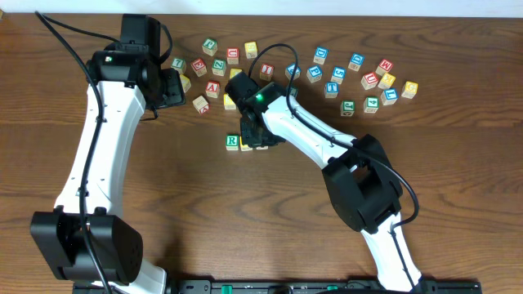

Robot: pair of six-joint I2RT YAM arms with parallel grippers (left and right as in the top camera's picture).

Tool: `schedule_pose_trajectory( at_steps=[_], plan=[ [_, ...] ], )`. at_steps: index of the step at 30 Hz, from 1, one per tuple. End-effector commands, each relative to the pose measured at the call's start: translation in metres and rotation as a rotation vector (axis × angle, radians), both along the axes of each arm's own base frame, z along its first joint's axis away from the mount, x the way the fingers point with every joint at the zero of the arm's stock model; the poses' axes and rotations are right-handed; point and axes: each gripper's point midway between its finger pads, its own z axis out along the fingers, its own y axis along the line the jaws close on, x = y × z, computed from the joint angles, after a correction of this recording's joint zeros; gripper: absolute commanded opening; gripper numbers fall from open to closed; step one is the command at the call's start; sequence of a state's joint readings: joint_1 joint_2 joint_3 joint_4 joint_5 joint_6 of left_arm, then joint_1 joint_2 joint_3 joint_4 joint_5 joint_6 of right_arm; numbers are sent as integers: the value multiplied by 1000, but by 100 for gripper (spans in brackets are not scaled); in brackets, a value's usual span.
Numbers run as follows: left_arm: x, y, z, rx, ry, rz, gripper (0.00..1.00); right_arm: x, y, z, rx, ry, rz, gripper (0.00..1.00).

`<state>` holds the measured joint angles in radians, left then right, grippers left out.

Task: Spell out ROBOT
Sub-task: 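Place the B block to the right of the O block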

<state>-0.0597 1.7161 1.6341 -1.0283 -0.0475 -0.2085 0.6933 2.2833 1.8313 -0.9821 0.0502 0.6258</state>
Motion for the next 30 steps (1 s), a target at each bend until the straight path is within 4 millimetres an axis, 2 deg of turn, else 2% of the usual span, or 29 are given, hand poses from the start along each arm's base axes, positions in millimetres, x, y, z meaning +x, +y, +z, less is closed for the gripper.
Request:
schedule_pose_trajectory(
  at_steps=[1,8,13,25,30],
  plan=[
    [1,1,15,-2,-40,-4,66,0,-1,4,-13,-20,-20,19],
    [1,1,15,-2,-39,-4,66,-1,0,2,-15,-18,-18,22],
    [1,1,15,-2,-40,-4,66,-2,2,1,-15,-17,-13,30],
    [1,1,15,-2,-40,-3,66,-9,2,1,-8,14,-8,31],
    [1,1,15,-2,-40,-3,66,-7,1,14,-3,6,3,31]
  ],
)
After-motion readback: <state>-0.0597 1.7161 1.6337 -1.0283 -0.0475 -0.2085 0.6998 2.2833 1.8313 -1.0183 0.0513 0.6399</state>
